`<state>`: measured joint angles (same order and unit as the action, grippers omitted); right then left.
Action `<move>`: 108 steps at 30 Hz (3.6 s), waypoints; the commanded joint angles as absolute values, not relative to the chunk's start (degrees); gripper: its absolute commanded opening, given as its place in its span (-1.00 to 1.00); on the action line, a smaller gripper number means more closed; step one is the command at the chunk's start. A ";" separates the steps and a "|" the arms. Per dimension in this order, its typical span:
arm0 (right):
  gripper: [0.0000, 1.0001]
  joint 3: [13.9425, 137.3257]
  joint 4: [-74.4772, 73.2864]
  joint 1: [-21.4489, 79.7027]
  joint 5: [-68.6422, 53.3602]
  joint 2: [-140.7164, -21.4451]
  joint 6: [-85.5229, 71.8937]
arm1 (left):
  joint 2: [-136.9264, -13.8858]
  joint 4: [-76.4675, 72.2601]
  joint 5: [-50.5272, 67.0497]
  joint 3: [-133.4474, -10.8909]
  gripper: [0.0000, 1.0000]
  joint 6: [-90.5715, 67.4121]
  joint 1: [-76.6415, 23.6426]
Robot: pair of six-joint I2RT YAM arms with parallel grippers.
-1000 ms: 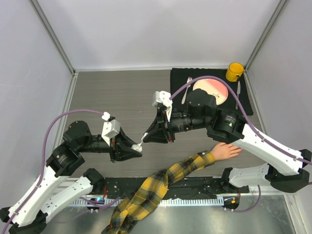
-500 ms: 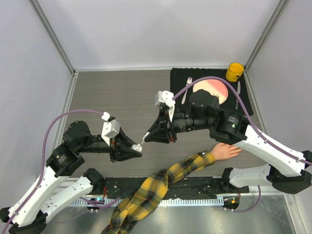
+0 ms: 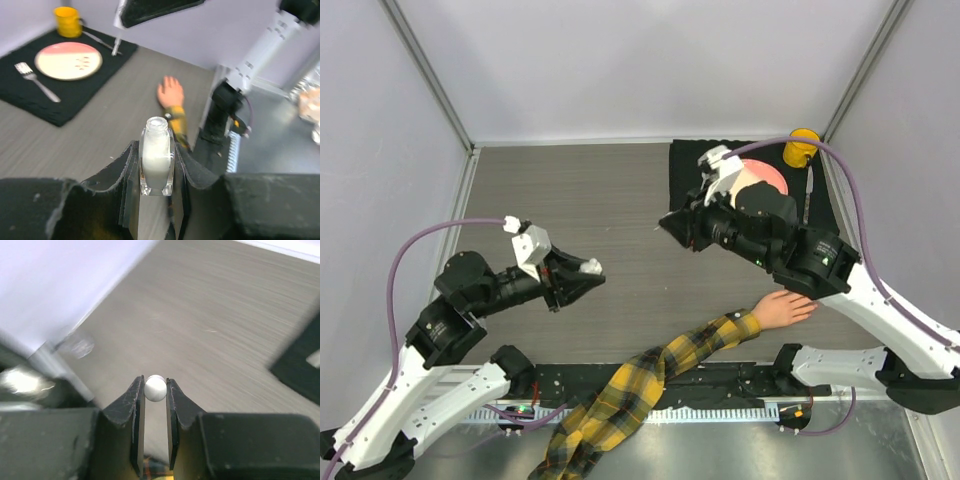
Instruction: Paint the nails
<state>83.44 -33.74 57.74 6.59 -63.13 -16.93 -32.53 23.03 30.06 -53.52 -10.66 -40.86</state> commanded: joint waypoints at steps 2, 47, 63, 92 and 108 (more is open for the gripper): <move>-0.99 79.82 -38.23 46.01 23.12 -62.05 -29.78 | -35.85 10.57 14.16 -52.38 -1.00 -15.29 -40.87; -0.99 57.13 -62.32 -23.12 24.25 -56.07 -42.19 | -68.81 12.83 -3.52 -78.48 -1.00 -15.03 -39.99; -1.00 52.83 -56.60 -27.95 20.65 -61.35 -41.84 | -74.44 9.23 13.27 -83.05 -1.00 -19.86 -27.78; -0.99 47.55 -41.49 -29.18 18.72 -72.42 -40.52 | -84.20 13.10 19.95 -90.97 -1.00 -19.07 -23.12; -1.00 45.09 -38.93 -29.09 16.87 -74.44 -41.48 | -84.73 12.04 21.36 -90.62 -1.00 -19.95 -22.33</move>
